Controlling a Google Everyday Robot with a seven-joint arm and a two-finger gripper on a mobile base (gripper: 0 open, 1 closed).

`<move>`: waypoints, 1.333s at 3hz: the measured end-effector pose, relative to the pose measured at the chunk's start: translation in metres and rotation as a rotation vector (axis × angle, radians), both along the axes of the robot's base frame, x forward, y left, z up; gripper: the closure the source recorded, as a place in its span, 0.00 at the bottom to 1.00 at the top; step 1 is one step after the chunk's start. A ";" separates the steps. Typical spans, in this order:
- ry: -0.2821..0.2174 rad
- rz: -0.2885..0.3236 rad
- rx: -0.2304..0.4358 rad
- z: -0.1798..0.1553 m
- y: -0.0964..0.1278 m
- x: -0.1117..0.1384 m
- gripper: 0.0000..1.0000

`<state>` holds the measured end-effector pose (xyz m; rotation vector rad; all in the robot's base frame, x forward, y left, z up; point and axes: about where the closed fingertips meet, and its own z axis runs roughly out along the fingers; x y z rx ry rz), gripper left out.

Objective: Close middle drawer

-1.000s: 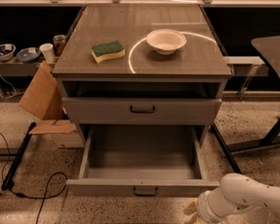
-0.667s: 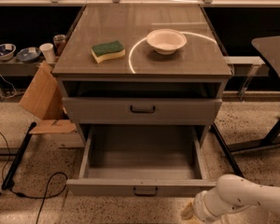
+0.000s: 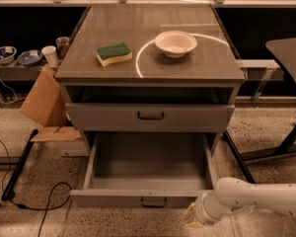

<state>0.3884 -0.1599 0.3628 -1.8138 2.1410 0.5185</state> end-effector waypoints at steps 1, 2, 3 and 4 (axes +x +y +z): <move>-0.018 0.018 -0.025 0.004 0.011 0.016 1.00; -0.038 0.012 -0.042 0.012 0.014 0.028 1.00; -0.061 -0.005 -0.058 0.024 0.012 0.039 0.97; -0.071 -0.012 -0.065 0.029 0.012 0.043 0.74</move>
Offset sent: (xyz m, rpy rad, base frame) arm 0.0460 0.0133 0.0266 -0.0666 -0.0729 -0.0033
